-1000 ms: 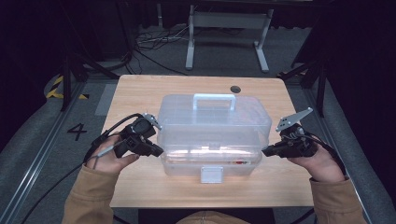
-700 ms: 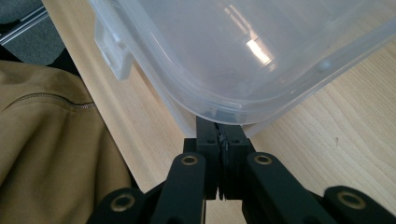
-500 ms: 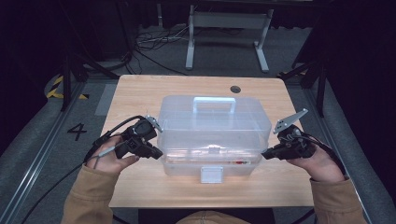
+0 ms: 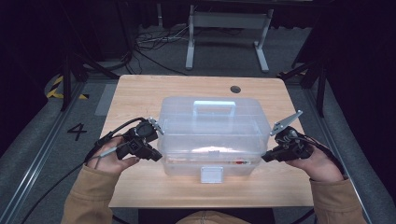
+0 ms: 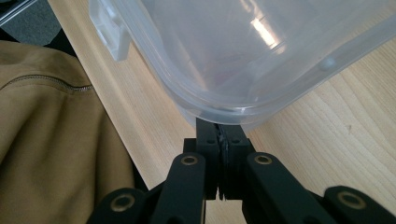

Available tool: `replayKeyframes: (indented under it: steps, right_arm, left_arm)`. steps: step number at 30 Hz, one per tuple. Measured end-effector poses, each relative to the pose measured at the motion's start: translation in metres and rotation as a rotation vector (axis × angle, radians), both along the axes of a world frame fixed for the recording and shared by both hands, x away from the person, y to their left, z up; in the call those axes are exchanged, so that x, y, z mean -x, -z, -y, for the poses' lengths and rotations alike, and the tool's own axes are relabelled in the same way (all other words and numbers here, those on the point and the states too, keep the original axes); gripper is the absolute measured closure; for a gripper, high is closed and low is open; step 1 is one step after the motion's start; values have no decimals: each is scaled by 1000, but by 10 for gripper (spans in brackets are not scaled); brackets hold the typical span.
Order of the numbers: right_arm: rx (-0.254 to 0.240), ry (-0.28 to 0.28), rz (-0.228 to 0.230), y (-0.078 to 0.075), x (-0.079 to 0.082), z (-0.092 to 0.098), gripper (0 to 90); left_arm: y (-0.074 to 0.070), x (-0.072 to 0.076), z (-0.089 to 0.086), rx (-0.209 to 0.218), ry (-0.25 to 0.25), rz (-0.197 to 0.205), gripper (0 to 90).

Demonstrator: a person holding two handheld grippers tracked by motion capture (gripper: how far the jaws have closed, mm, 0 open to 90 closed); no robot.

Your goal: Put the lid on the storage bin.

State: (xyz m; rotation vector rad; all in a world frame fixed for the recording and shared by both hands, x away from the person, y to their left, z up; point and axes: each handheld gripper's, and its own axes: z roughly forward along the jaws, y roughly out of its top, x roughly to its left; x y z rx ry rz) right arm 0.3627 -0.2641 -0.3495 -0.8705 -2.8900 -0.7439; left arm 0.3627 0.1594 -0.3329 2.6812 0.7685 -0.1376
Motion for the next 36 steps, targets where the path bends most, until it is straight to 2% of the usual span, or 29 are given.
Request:
replayKeyframes:
  steps: [22, 24, 28, 30, 34, 36]
  right_arm:
    - [34, -26, -50, 11, -4, -2, 887]
    - [41, -27, -54, 12, -4, -3, 883]
    - [81, -36, -82, 17, -5, 1, 850]
    - [79, -30, -90, 19, -6, 5, 849]
    - [47, -33, -87, 15, -5, 6, 838]
    - [46, -37, -81, 14, -5, 6, 825]
  left_arm:
    - [10, -2, 5, -53, 15, -29, 871]
    - [12, -2, 5, -65, 19, -36, 870]
    - [22, -5, 2, -102, 3, -74, 855]
    - [25, -7, 0, -122, -4, -81, 838]
    - [23, -7, -4, -82, 0, -87, 817]
    - [22, -7, -5, -63, -1, -83, 806]
